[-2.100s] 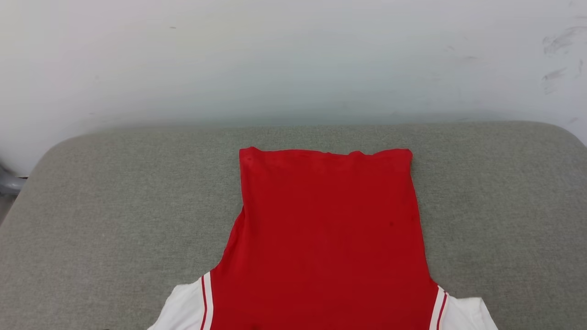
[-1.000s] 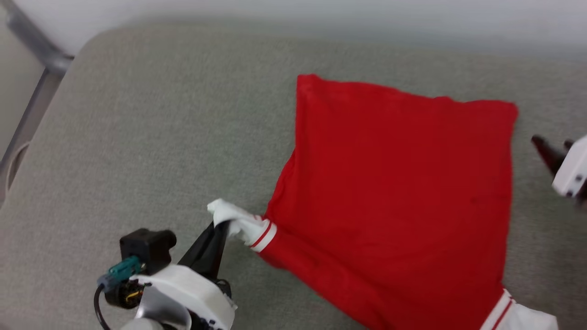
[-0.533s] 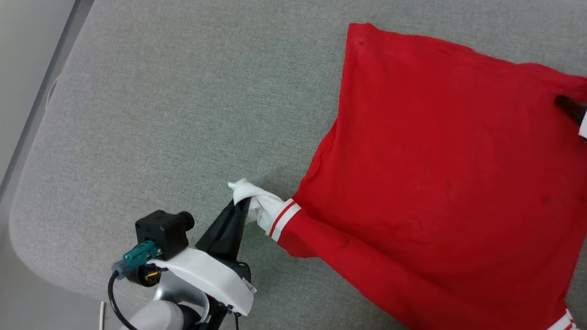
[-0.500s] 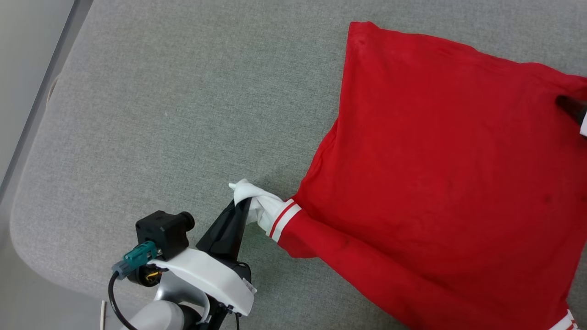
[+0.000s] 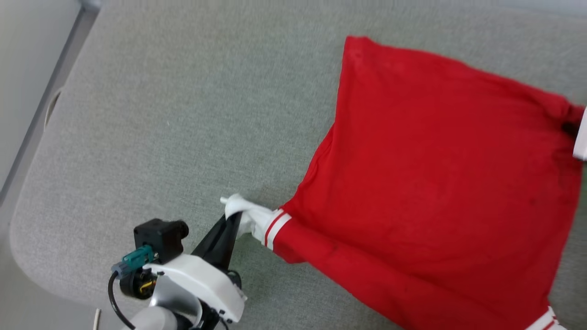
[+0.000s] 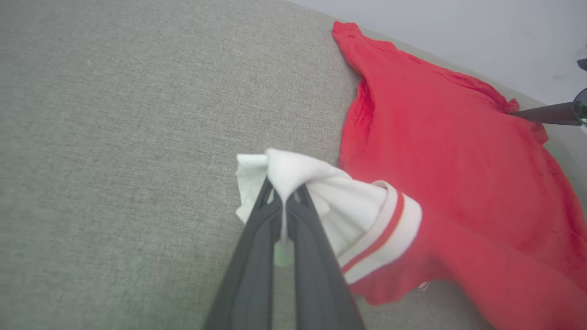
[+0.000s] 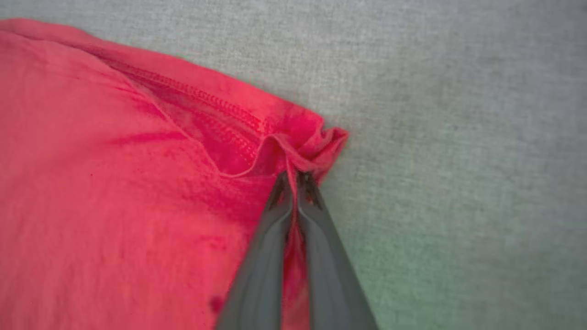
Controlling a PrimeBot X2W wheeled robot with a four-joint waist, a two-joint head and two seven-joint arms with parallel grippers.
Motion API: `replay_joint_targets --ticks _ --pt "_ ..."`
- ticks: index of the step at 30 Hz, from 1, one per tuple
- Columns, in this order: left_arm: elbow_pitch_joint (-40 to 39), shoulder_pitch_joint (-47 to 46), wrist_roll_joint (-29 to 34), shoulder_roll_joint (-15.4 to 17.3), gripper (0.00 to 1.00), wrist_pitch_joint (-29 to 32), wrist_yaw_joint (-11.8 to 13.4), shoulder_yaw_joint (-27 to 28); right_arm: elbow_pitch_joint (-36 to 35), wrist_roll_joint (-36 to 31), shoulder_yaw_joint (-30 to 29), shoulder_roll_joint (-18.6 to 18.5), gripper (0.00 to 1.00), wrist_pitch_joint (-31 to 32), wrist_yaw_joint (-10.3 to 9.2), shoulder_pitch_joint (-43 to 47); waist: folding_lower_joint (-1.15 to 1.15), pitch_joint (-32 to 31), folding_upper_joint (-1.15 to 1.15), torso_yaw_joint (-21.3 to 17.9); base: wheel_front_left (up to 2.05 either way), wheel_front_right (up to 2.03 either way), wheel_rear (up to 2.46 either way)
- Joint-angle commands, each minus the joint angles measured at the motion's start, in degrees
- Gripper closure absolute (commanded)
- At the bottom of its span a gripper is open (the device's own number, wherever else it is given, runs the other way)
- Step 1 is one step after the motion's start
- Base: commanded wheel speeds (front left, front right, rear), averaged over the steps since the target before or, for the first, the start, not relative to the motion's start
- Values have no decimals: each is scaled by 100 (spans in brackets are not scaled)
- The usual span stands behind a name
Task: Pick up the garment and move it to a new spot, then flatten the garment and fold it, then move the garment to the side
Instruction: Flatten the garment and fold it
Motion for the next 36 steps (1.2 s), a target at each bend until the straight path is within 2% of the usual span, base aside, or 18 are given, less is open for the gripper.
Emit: replay_joint_targets --ticks 1,7,11,17,24,27,30,31,32,33,36 --pt "69 136 -47 71 100 29 24 22 -59 97 69 -158 100 -68 -11 368 0 -375 0 -186 0 0 0" --pt "215 477 -181 190 100 35 173 128 -576 499 -13 -228 100 -324 -10 1200 0 -993 0 -561 0 0 0" --pt "286 736 -308 301 100 61 301 236 -1128 720 -487 -72 100 -527 -9 2141 0 -1394 0 -908 0 0 0" --pt "409 1166 -516 377 100 17 391 349 -2271 772 -1160 529 100 -579 -8 3847 0 -1820 0 -1343 0 0 0" --pt "536 1478 -711 455 100 71 389 408 -3555 558 -1719 1677 100 -449 -9 5651 0 -1986 0 -1624 0 0 0" --pt "613 1534 -753 462 100 85 369 408 -3726 647 -1723 1959 100 -369 -9 6169 0 -2025 0 -1700 0 0 0" --pt "649 1536 -750 449 100 111 350 368 -3673 721 -1653 2048 100 -451 -9 6400 0 -2057 0 -1753 0 0 0" --pt "655 1541 -749 438 100 110 351 355 -3662 748 -1647 2050 77 -546 -8 6417 0 -2074 0 -1773 0 0 0" --pt "662 1546 -745 434 100 126 352 337 -3633 732 -1648 2055 20 -638 -9 6428 0 -2087 0 -1787 0 0 0" --pt "668 1550 -739 432 100 140 349 318 -3595 678 -1616 2060 0 -712 -9 6429 0 -2105 0 -1802 0 0 0" --pt "666 1563 -726 409 100 163 359 269 -3704 594 -1672 2051 0 -1182 -8 6211 0 -2160 0 -1825 0 0 0"
